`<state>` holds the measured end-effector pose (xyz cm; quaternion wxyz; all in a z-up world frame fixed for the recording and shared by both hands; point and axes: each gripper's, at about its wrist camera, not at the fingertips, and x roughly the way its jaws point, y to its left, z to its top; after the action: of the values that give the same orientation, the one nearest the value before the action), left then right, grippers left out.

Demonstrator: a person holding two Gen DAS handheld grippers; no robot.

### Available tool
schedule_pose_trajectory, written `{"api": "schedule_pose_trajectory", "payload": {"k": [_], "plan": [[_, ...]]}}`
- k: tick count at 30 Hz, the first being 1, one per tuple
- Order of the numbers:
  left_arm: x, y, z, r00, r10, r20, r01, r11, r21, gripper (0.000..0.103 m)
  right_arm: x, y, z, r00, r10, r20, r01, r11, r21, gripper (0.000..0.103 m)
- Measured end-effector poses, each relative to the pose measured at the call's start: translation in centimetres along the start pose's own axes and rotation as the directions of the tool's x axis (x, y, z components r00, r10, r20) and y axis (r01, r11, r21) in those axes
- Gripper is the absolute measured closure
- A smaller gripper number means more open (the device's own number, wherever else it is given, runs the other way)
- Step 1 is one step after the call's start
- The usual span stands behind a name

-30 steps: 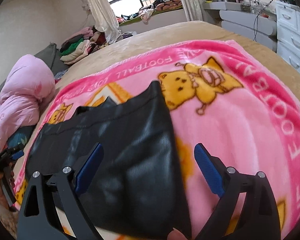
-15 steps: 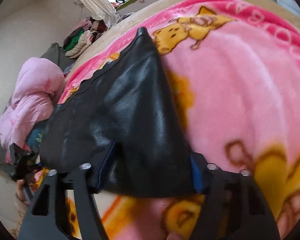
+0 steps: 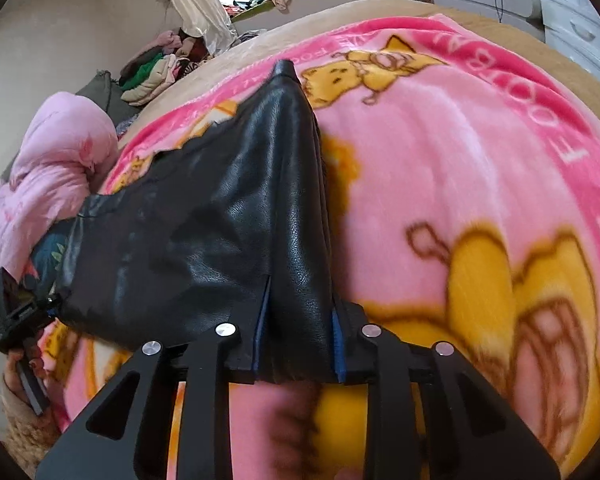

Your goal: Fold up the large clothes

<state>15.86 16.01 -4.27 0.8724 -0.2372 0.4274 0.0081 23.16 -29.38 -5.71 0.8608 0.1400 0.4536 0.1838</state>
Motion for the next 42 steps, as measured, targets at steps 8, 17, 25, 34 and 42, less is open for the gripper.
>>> {"api": "schedule_pose_trajectory", "payload": {"k": [8,17,25,34,42], "plan": [[-3.4,-1.1,0.7,0.988,0.083,0.128,-0.093,0.993,0.074,0.050,-3.9,2.4,1.6,0.980,-0.149,0.133,0.158,0.986,-0.061,0.045],[-3.8,-9.1,-1.4,0.992,-0.007,0.122,-0.029,0.955,0.294,0.052,-1.5,12.5,1.6,0.993,-0.058,0.101,0.094,0.912,-0.400,0.054],[3.3,-10.9,-1.0,0.981,0.189,0.046,-0.191,0.896,0.400,0.052,5.0,18.1,1.7,0.997,-0.080,0.020,0.079,0.850,-0.520,0.058],[6.9,-9.4,1.0,0.981,0.195,0.005,-0.183,0.916,0.357,0.050,13.2,17.1,6.8,0.985,-0.146,-0.092,0.098,0.911,-0.400,0.064],[8.7,-9.1,3.0,0.983,0.182,-0.009,-0.169,0.929,0.329,0.050,16.3,17.3,9.7,0.973,-0.204,-0.103,0.151,0.913,-0.380,0.064]]}}
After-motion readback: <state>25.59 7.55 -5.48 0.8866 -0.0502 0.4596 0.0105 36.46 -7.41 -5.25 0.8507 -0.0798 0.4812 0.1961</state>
